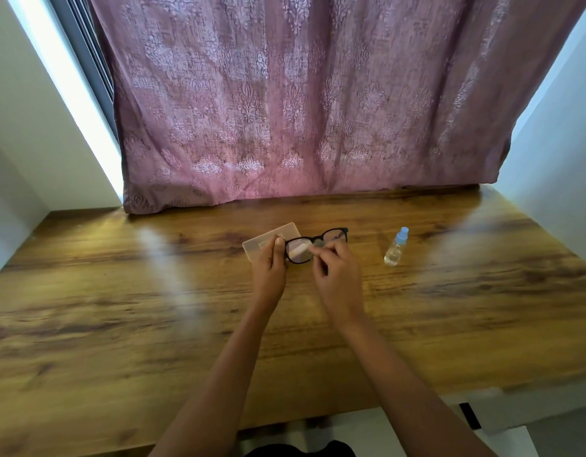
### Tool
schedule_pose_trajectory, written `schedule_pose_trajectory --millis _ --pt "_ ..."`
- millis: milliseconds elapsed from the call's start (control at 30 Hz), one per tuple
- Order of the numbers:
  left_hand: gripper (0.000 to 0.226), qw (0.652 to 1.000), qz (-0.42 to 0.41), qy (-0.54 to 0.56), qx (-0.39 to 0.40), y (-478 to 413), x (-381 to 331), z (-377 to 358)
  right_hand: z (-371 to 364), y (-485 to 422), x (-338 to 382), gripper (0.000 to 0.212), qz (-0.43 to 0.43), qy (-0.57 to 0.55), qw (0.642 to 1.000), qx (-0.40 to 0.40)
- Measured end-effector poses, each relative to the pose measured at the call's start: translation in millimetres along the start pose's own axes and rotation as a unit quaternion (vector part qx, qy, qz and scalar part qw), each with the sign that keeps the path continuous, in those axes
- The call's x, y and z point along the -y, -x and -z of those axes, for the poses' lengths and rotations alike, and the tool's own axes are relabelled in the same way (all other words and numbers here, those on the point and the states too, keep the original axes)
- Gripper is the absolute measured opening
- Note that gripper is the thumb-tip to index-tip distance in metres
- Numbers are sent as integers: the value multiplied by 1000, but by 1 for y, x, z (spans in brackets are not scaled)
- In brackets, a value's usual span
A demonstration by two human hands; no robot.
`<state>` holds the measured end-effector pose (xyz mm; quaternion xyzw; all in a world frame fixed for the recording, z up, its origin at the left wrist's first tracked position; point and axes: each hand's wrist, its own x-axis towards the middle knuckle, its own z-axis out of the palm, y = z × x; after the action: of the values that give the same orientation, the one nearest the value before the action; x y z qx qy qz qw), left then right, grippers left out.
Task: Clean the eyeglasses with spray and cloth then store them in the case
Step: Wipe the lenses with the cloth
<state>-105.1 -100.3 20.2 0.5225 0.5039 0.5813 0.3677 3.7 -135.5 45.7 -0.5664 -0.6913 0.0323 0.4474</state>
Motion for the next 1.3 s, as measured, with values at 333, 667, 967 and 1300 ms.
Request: schedule_pose_trajectory --millis 333,667,967,1300 --pt "34 1000 -15 17 -15 5 -18 2 -18 2 19 20 73 -10 996 45" --pt "35 994 45 96 -19 2 -12 10 18 -1 0 21 -50 -64 997 1" --pt "34 991 62 121 -13 2 -15 7 36 -23 -16 20 -127 -169 972 -100" --pt "34 991 58 121 12 2 -17 5 17 -15 -10 22 -20 20 996 -80"
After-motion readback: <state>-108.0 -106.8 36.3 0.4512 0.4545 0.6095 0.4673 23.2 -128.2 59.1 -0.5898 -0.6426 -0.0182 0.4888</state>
